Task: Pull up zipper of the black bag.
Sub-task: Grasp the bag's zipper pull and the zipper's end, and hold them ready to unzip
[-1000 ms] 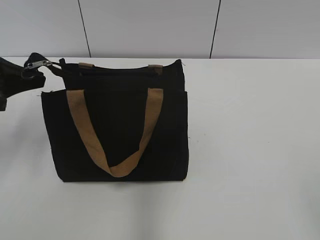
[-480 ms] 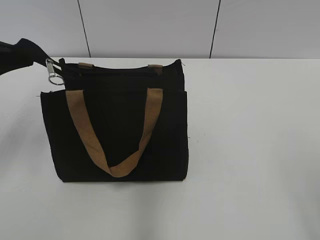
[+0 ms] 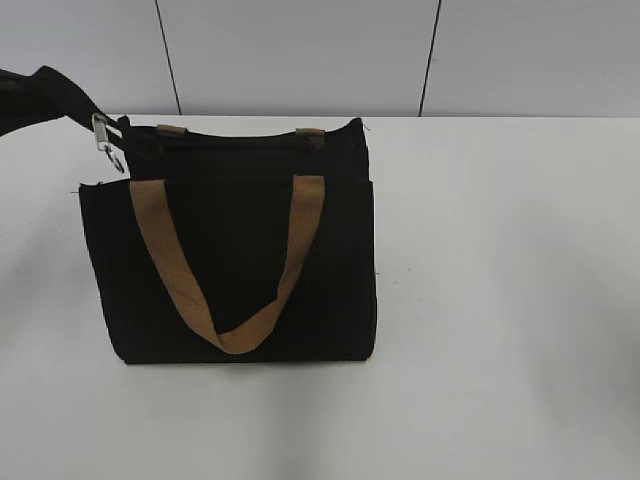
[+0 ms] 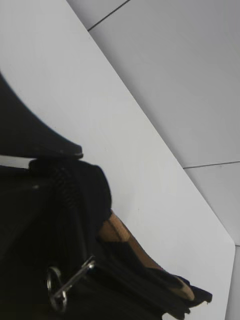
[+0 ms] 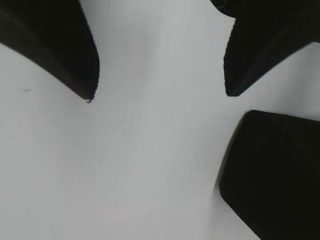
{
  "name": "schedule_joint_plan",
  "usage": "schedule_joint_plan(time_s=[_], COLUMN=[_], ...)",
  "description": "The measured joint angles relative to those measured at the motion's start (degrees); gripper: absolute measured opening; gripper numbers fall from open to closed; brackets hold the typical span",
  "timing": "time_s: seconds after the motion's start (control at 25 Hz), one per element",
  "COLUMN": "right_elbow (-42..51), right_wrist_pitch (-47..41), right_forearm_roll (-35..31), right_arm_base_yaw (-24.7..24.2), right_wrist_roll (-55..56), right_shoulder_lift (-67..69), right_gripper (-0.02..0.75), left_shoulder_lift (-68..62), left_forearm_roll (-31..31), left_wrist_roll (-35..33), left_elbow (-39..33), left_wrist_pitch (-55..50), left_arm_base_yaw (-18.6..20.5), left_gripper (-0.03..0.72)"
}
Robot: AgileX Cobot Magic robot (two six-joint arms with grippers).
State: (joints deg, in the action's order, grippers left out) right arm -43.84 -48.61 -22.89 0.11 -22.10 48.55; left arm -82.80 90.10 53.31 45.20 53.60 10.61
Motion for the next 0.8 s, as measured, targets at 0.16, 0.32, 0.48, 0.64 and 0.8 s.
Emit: schedule_joint_plan(time_s=[0.16, 0.32, 0.48, 0.64, 0.8], right_elbow=[-7.2, -15.0, -24.1, -31.6, -33.5], right_wrist_pitch=[0.8, 2.9, 4.7, 12.2, 24.7], right_forearm_roll=[1.1, 11.8, 22.9, 26.2, 27.2], right_arm_base_yaw=[11.3, 26.5, 39.9, 47.8, 51.9], right_wrist_roll=[4.1, 15.5, 25.3, 27.4, 27.5], right_shoulder_lift=[10.3, 20.7, 31.7, 40.5, 46.9], right_gripper=[0.552, 0.545, 0.544, 0.523, 0.454], left_shoulder_lift=[0.0, 0.0, 0.1, 0.2, 0.2], left_forearm_roll=[-0.2, -0.6, -1.2, -1.4, -1.9], left_wrist_roll=[0.0, 0.0, 0.0, 0.0, 0.0], left_elbow=[0.4, 0.9, 0.8, 0.8, 0.8], left_wrist_pitch=[-0.6, -0.6, 0.4, 1.7, 2.3], left_arm_base_yaw=[0.0, 0.0, 0.0, 0.0, 0.0], left_gripper=[0.023, 0.023, 0.023, 0.023, 0.023])
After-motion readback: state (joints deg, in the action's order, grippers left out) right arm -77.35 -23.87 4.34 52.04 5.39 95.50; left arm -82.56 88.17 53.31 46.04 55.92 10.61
